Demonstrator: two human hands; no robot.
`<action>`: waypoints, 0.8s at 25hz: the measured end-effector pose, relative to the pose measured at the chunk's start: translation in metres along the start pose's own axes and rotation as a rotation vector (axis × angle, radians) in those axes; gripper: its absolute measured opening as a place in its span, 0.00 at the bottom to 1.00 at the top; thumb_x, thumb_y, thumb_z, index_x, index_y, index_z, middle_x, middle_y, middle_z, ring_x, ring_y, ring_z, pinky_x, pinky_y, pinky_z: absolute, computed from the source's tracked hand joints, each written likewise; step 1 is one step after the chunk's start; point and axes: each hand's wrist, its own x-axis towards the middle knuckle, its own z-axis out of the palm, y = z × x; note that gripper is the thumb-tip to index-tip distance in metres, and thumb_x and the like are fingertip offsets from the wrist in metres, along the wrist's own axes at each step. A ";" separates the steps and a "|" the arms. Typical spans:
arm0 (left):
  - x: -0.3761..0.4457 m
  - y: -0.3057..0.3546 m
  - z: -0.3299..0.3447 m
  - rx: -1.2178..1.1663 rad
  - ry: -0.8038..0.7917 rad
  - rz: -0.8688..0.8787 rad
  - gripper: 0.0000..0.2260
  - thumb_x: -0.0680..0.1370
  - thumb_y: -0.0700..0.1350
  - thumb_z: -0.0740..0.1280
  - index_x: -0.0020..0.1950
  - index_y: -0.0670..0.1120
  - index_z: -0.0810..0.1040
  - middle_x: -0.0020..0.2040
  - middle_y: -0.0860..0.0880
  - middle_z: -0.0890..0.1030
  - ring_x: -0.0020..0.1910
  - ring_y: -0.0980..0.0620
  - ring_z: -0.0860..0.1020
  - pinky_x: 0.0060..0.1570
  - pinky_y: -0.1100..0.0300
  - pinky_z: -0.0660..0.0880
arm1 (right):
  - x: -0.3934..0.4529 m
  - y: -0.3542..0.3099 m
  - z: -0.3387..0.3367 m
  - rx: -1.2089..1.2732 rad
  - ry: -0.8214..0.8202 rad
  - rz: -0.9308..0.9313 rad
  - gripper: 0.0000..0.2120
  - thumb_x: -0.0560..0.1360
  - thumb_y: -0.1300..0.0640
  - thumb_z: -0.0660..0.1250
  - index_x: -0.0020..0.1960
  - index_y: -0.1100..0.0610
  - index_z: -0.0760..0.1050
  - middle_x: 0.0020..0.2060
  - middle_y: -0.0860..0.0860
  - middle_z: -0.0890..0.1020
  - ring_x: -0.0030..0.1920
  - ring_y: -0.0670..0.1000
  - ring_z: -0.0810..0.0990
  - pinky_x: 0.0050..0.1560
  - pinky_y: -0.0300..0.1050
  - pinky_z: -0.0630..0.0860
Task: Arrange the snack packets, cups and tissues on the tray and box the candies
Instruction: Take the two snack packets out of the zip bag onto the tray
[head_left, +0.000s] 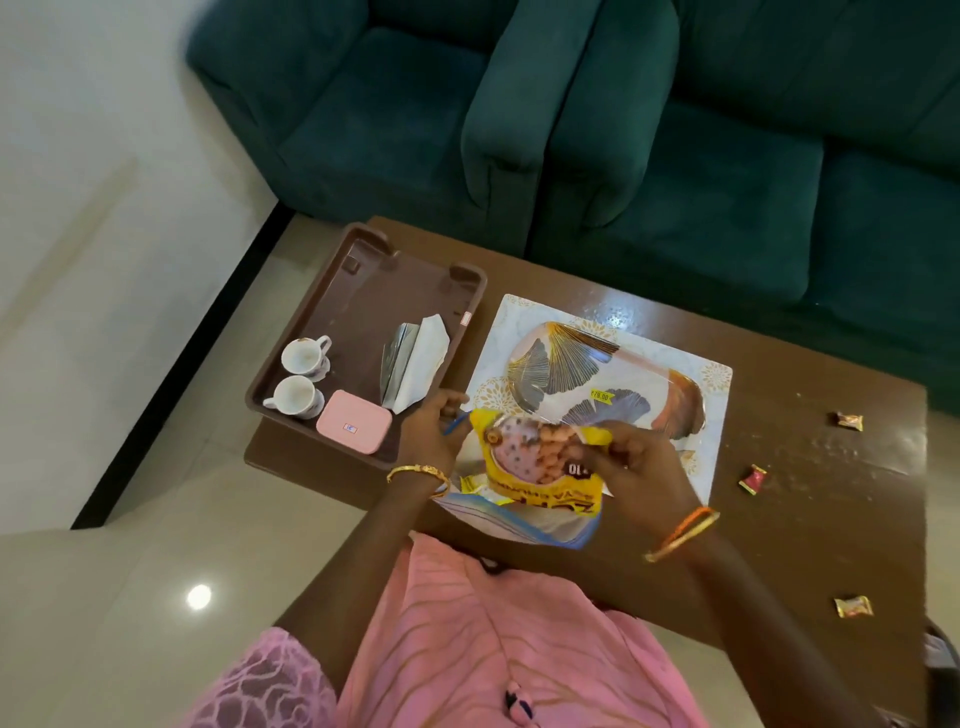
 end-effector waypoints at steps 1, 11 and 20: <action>0.002 0.004 0.003 -0.015 -0.015 0.013 0.12 0.72 0.36 0.70 0.54 0.41 0.76 0.46 0.42 0.79 0.43 0.50 0.75 0.40 0.69 0.72 | 0.003 -0.001 -0.008 0.152 0.005 0.021 0.04 0.72 0.70 0.66 0.44 0.66 0.80 0.34 0.54 0.86 0.37 0.47 0.83 0.42 0.45 0.80; 0.001 0.029 0.031 0.109 -0.313 0.173 0.17 0.74 0.36 0.61 0.56 0.54 0.77 0.48 0.47 0.75 0.43 0.50 0.74 0.46 0.58 0.74 | 0.060 0.027 -0.066 0.203 0.072 0.242 0.13 0.72 0.50 0.69 0.53 0.55 0.80 0.49 0.58 0.84 0.51 0.59 0.83 0.55 0.58 0.79; 0.001 0.048 0.048 -0.069 -0.619 0.038 0.19 0.69 0.60 0.69 0.57 0.55 0.75 0.56 0.52 0.81 0.56 0.54 0.78 0.54 0.61 0.74 | 0.084 0.026 -0.067 -0.064 -0.356 0.247 0.13 0.69 0.46 0.73 0.50 0.51 0.81 0.51 0.53 0.84 0.48 0.55 0.84 0.53 0.51 0.80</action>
